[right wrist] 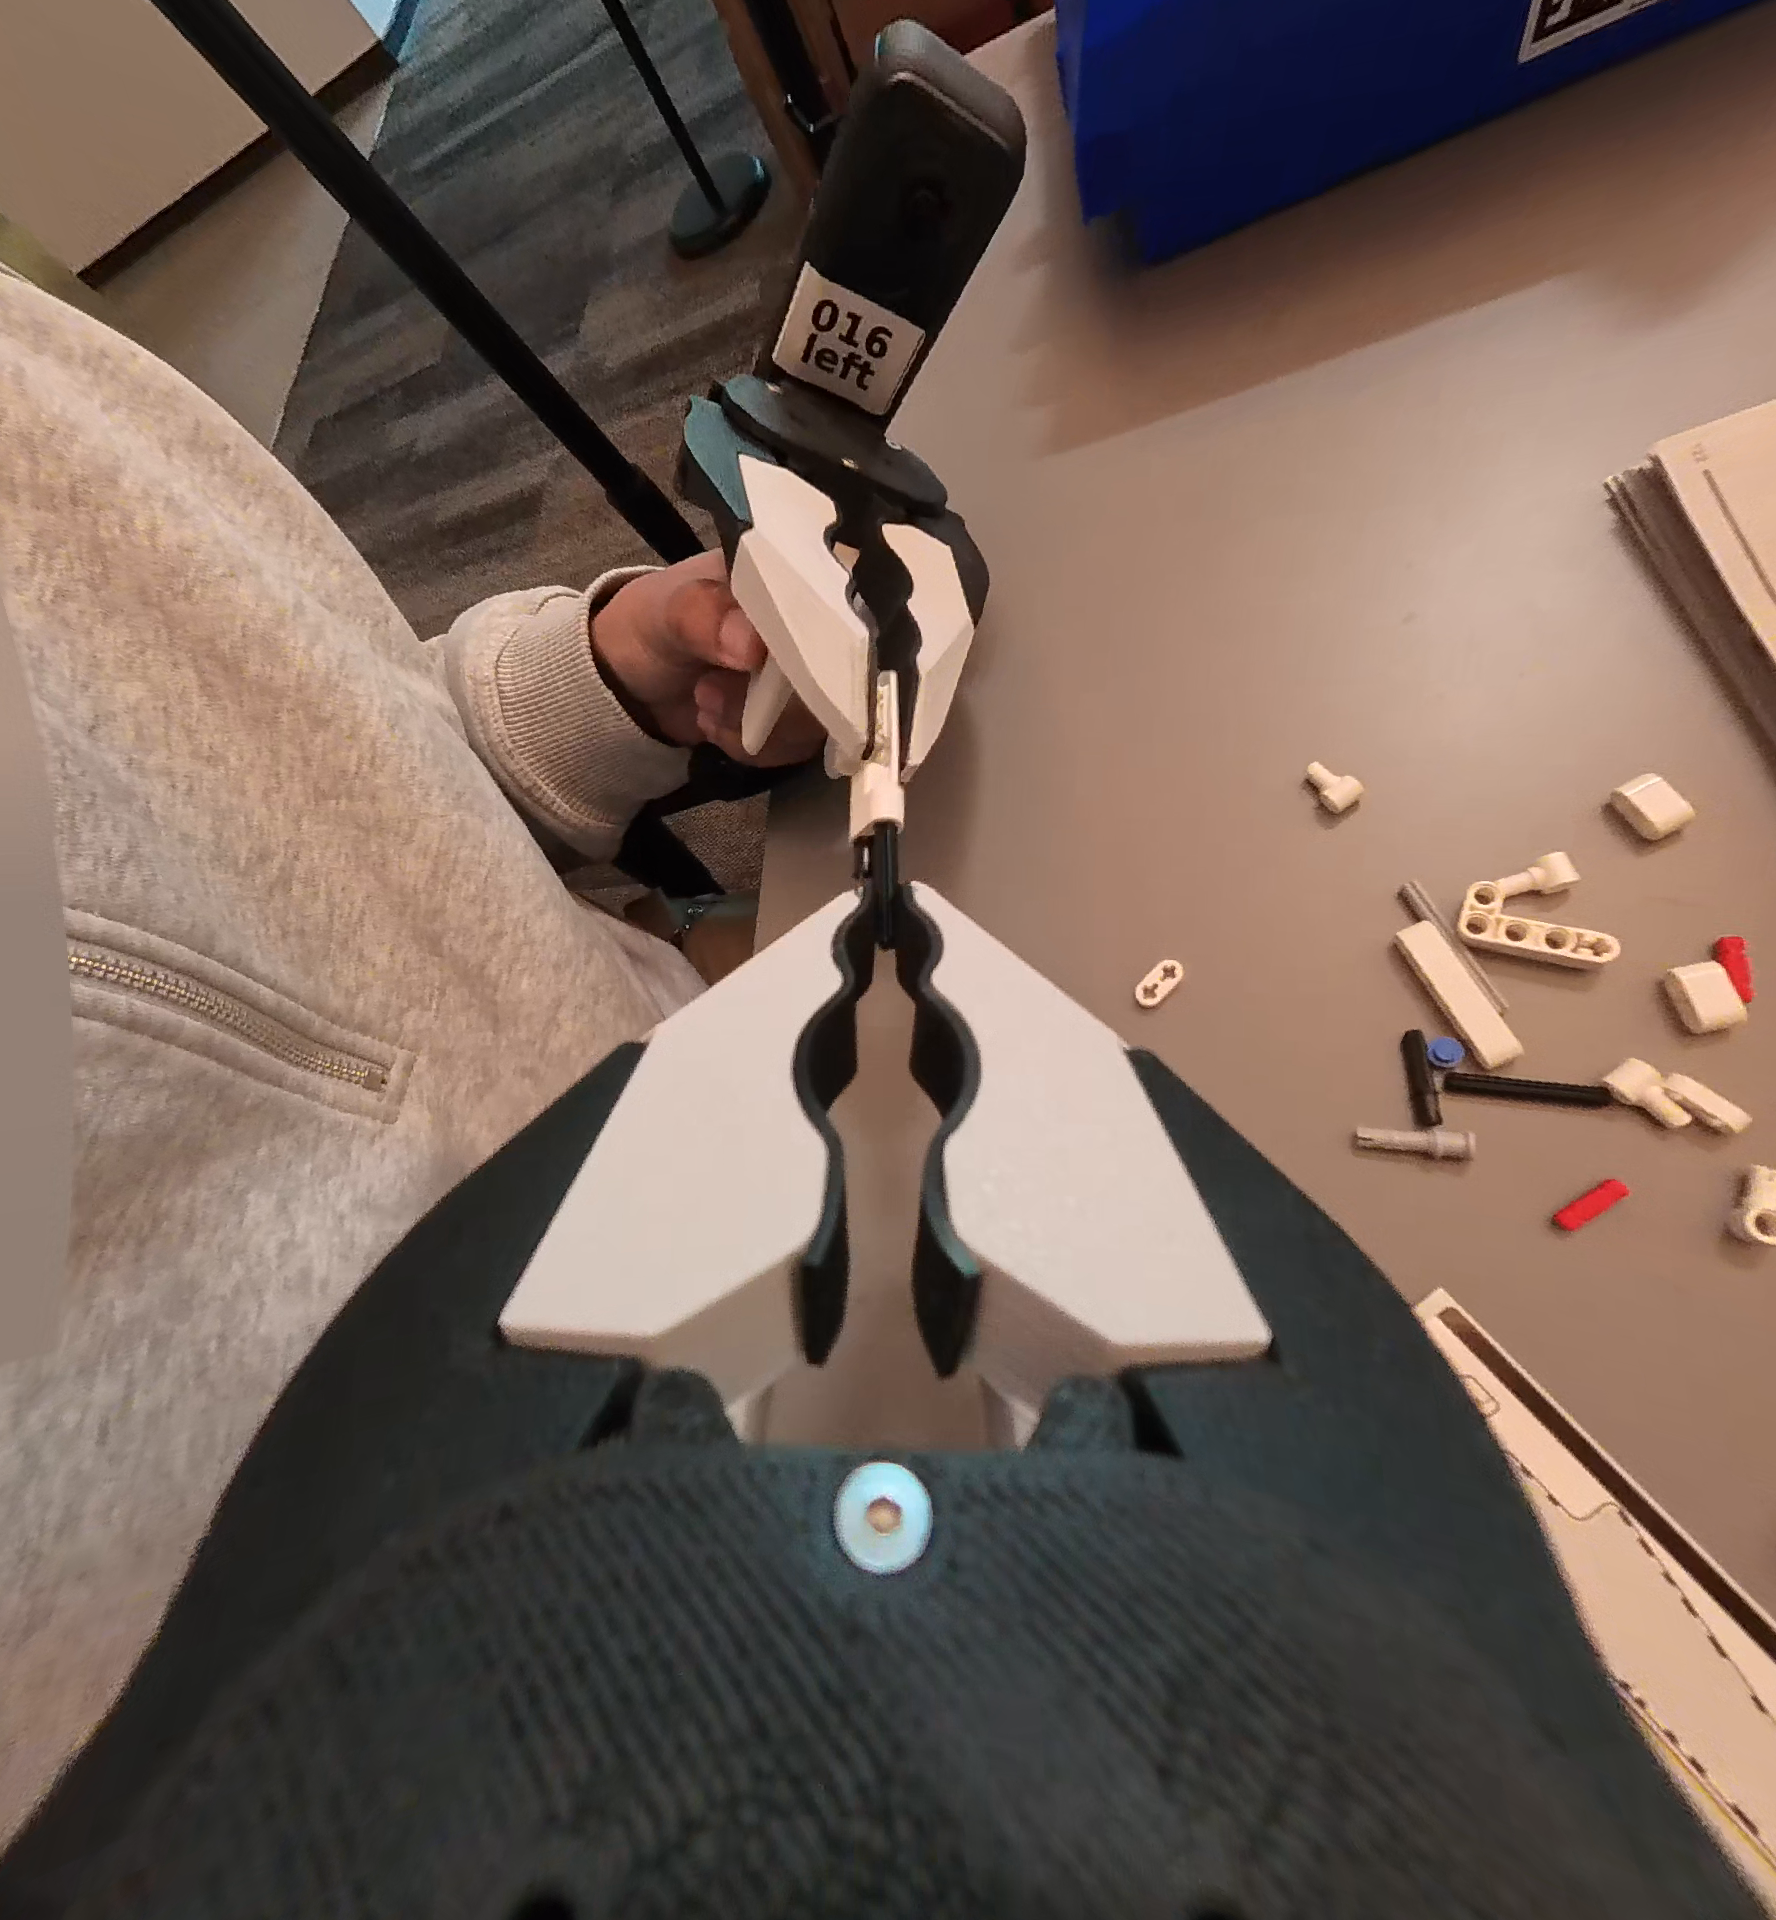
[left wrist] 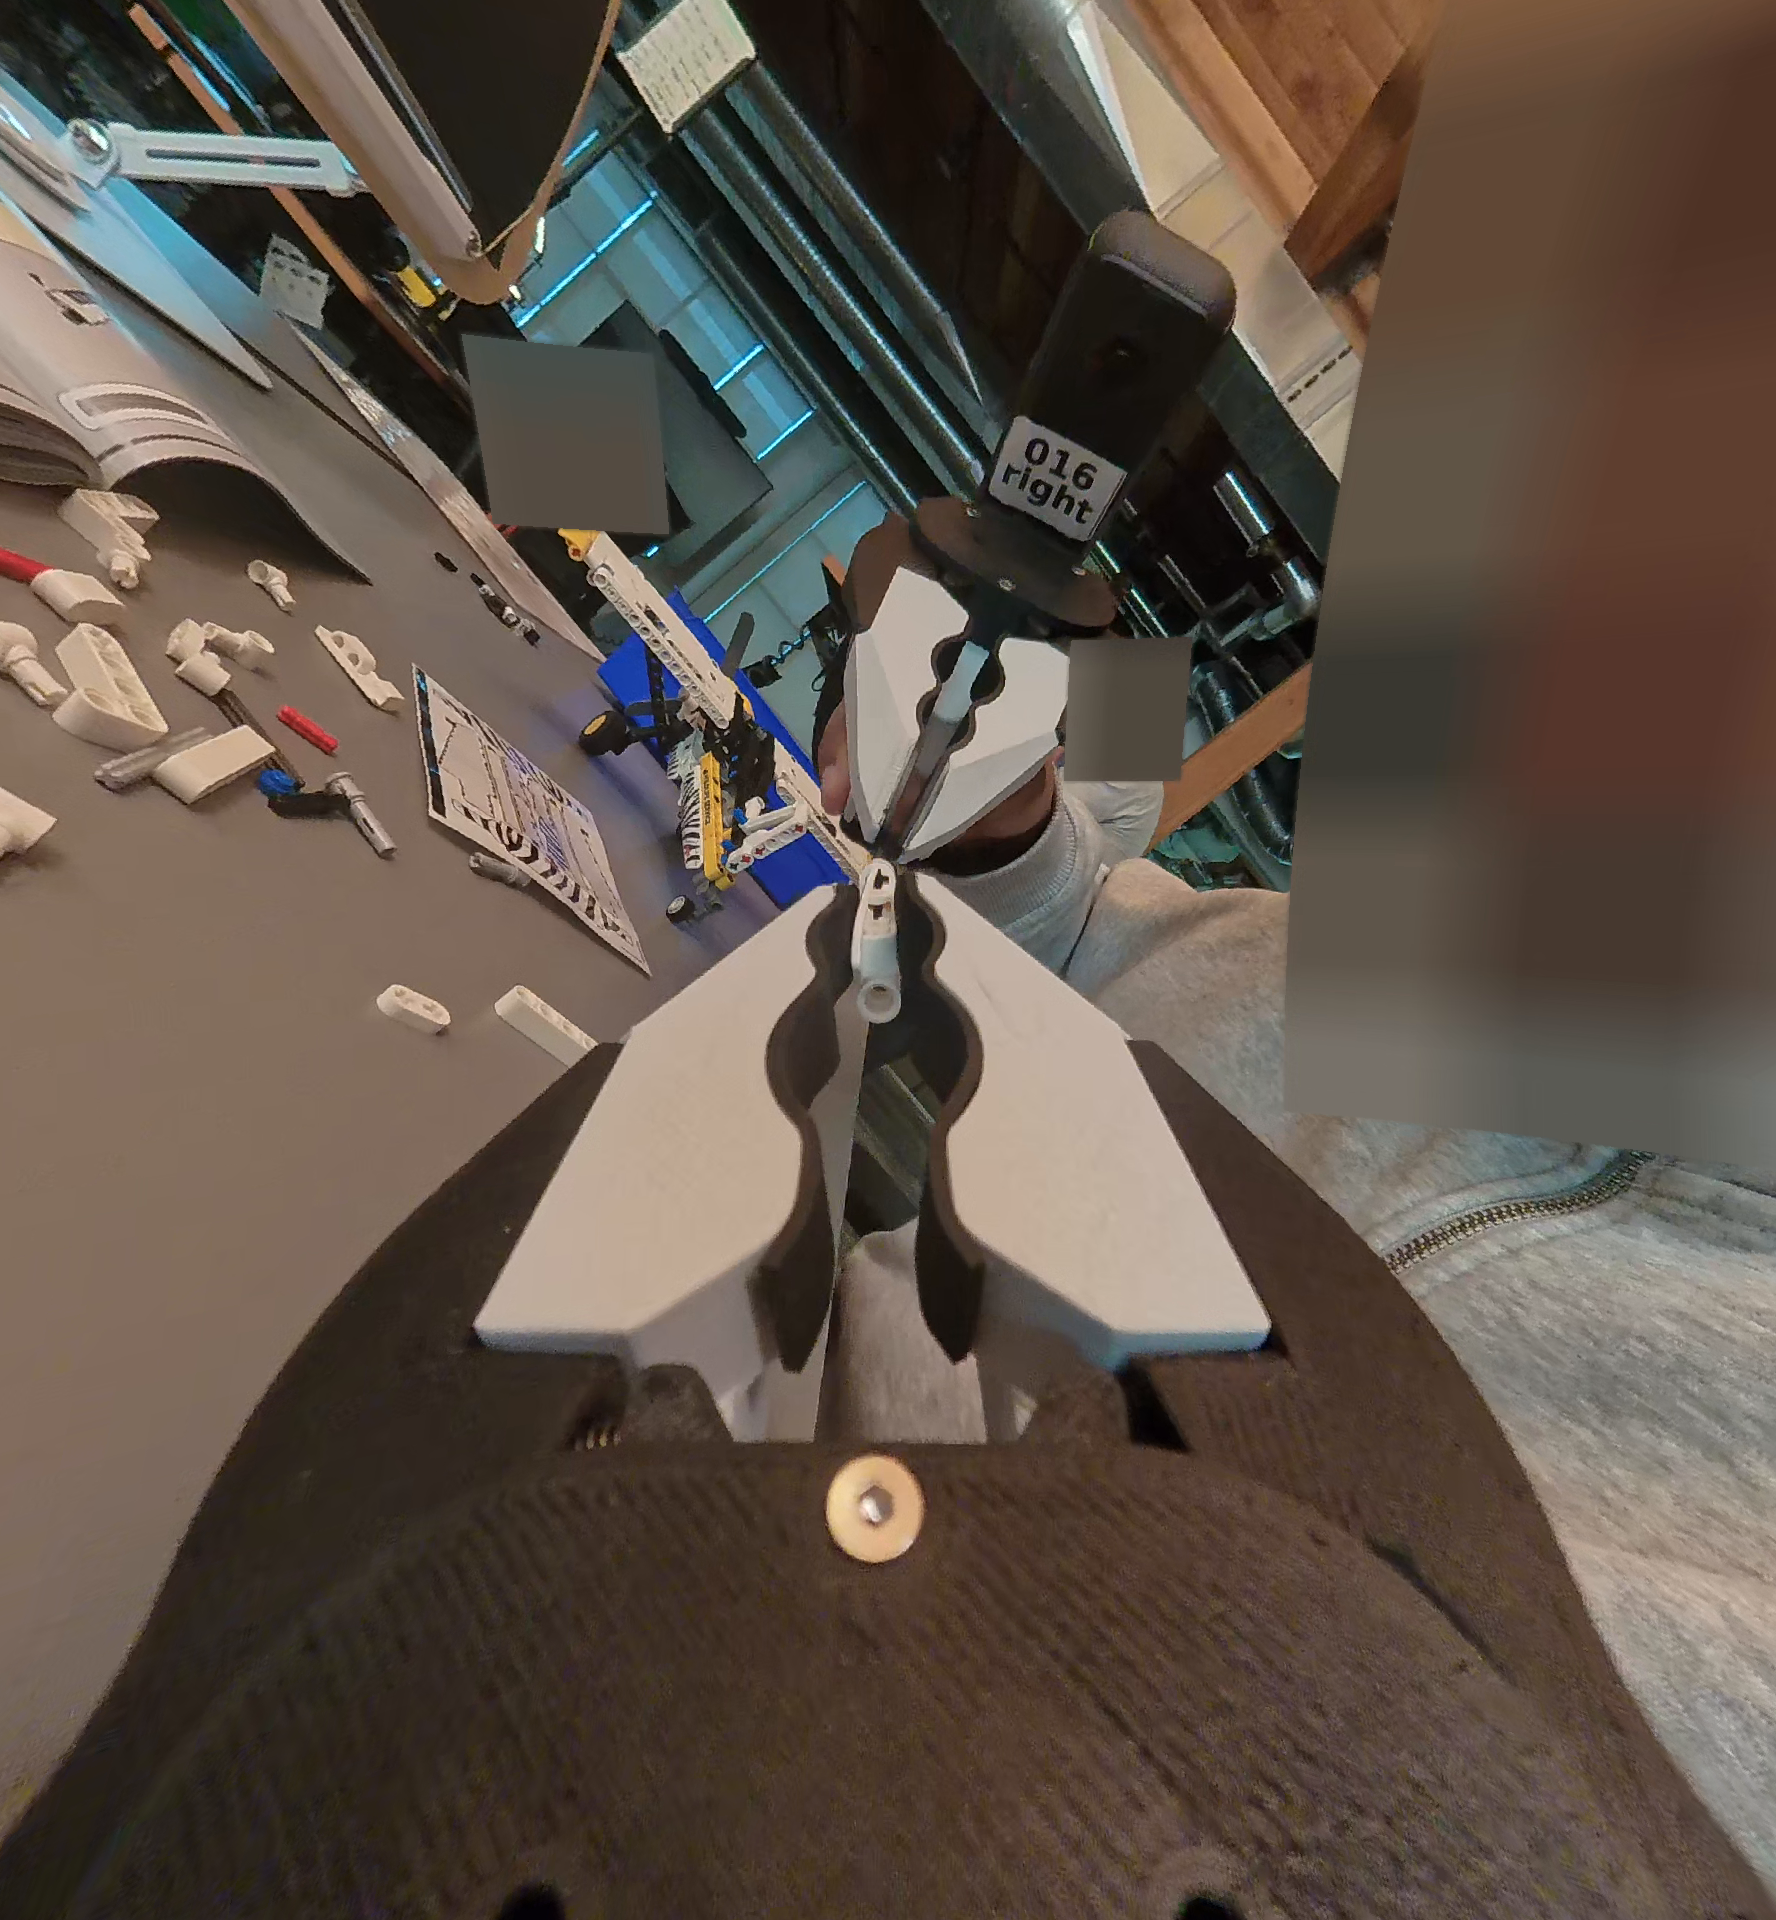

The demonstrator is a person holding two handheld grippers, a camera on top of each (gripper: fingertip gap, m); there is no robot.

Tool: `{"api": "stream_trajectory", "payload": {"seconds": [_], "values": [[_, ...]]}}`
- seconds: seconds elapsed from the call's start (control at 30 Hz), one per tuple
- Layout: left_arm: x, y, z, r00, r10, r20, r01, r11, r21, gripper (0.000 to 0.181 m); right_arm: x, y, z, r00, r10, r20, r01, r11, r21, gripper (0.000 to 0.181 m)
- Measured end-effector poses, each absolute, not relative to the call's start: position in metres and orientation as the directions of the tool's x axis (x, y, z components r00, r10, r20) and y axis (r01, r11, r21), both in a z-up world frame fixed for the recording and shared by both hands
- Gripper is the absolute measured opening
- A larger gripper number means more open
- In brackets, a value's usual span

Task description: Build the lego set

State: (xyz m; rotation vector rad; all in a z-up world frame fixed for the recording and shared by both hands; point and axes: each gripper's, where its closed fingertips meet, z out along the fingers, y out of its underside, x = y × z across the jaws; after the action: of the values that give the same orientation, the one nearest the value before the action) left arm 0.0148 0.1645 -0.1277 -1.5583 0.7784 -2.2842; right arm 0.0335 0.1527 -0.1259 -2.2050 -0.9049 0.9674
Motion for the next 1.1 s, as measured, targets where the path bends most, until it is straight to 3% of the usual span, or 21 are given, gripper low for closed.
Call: {"api": "stream_trajectory", "payload": {"seconds": [0.73, 1.1], "values": [[0.012, 0.170, -0.127, -0.381, -0.483, 0.788, -0.061, -0.837, -0.543, 0.006, 0.032, 0.157, -0.126, 0.493, 0.747, -0.446, 0.237, -0.608, -0.757, 0.001], [0.018, 0.166, -0.131, -0.344, -0.526, 0.778, -0.067, -0.813, -0.579, 0.005, 0.027, 0.157, -0.141, 0.512, 0.748, -0.423, 0.295, -0.615, -0.731, 0.000]]}}
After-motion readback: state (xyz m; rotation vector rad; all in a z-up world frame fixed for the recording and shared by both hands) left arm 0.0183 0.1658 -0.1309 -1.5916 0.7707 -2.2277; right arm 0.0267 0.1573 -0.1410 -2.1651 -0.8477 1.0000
